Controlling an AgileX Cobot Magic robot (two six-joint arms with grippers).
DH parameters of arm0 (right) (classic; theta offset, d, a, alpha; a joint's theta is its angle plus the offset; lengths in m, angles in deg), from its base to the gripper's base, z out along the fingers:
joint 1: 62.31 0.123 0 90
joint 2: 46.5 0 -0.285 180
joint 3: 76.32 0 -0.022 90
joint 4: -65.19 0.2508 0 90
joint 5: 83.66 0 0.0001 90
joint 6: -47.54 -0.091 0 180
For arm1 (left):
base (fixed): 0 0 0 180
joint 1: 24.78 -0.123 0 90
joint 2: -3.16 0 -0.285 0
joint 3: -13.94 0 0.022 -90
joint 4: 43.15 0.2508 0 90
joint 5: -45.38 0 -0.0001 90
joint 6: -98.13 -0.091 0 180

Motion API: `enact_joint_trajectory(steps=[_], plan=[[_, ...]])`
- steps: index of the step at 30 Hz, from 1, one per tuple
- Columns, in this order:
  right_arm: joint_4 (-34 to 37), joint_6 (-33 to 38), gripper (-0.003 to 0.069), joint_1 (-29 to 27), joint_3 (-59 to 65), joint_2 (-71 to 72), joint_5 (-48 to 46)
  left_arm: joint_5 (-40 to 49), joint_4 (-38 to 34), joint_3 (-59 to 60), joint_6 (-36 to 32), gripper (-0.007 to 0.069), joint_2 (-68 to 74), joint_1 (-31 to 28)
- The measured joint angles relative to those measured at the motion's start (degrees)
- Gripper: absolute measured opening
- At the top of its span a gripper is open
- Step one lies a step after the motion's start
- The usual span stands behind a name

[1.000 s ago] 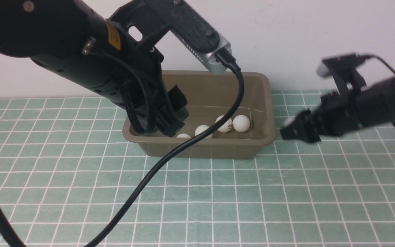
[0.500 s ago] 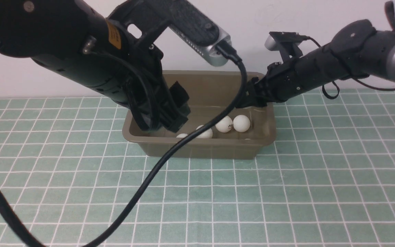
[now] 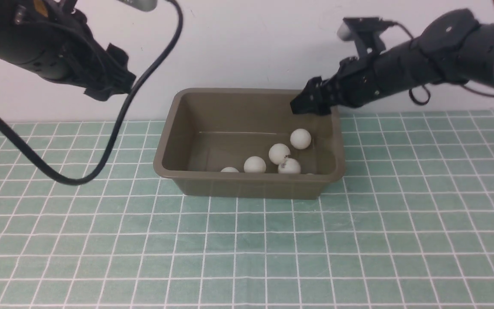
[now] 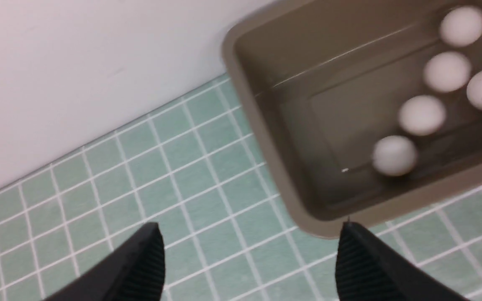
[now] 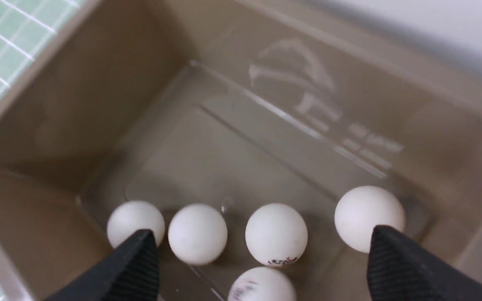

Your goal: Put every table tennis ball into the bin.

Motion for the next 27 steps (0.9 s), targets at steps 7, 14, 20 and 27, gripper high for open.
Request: enact_joint_trajectory(steps=[7, 14, 20, 27], plan=[[-7.02, 0.18, 0.0579, 0.0, 0.0, 10.53, 3.55, -2.97, -17.23, 0.0, -18.89, 0.0492, 7.18, -7.94], [-18.04, -4.79, 0.0577, -3.02, 0.0, 24.18, 6.04, -7.65, -38.98, 0.0, -37.89, 0.0492, 11.26, -10.5], [-23.81, -9.06, 0.0577, -6.56, 0.0, 32.63, -2.26, -8.8, -44.55, 0.0, -43.82, 0.0492, 11.65, -10.76], [-31.87, -18.05, 0.0577, -6.63, 0.06, 47.02, -11.28, -9.85, -46.22, 0.0, -45.68, 0.0492, 11.74, -10.76]])
